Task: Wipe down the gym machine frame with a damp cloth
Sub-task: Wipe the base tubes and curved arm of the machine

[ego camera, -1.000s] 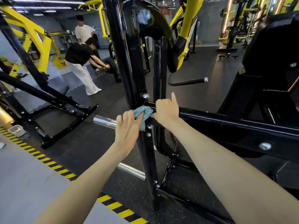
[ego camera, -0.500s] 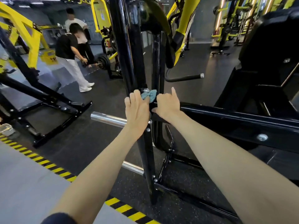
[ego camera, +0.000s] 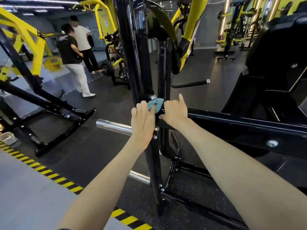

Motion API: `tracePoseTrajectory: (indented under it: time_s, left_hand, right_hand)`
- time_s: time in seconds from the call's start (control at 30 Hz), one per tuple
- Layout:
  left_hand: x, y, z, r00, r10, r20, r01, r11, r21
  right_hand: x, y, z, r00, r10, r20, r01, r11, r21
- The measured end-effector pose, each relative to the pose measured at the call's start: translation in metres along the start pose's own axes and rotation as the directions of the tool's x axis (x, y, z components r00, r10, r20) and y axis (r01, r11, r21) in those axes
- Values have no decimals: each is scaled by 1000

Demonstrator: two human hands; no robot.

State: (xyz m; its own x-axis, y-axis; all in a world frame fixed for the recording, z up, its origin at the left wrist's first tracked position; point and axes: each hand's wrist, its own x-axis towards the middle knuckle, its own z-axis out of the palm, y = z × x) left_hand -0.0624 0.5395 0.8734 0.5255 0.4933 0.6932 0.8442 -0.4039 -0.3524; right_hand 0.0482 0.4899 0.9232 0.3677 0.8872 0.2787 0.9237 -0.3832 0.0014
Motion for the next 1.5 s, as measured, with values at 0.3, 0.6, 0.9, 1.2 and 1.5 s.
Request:
tracePoseTrajectory:
  time_s: [0.3, 0.6, 0.9, 1.2, 1.5]
  left_hand:
    - [-24, 3, -14, 994, -70, 88, 95, 937, -335]
    - [-15, -15, 9, 993, 111, 29, -111, 994, -2]
    - [-54, 95, -73, 996, 41, 77, 28, 691, -722]
    - [-34, 393, -276, 981, 192, -17, -51, 173, -984]
    - [-57, 617, -416, 859, 485, -166, -304, 220, -927]
  right_hand:
    - [3, -2, 5, 998, 39, 38, -39, 999, -4]
    - [-13, 1, 10, 999, -11, -44, 4, 985, -174]
    - [-154, 160, 13, 837, 171, -519, -354, 894, -276]
    - [-345, 377, -42, 734, 343, -586, -582, 763, -282]
    - [-481, 566, -77, 554, 604, -573, -800, 577, -165]
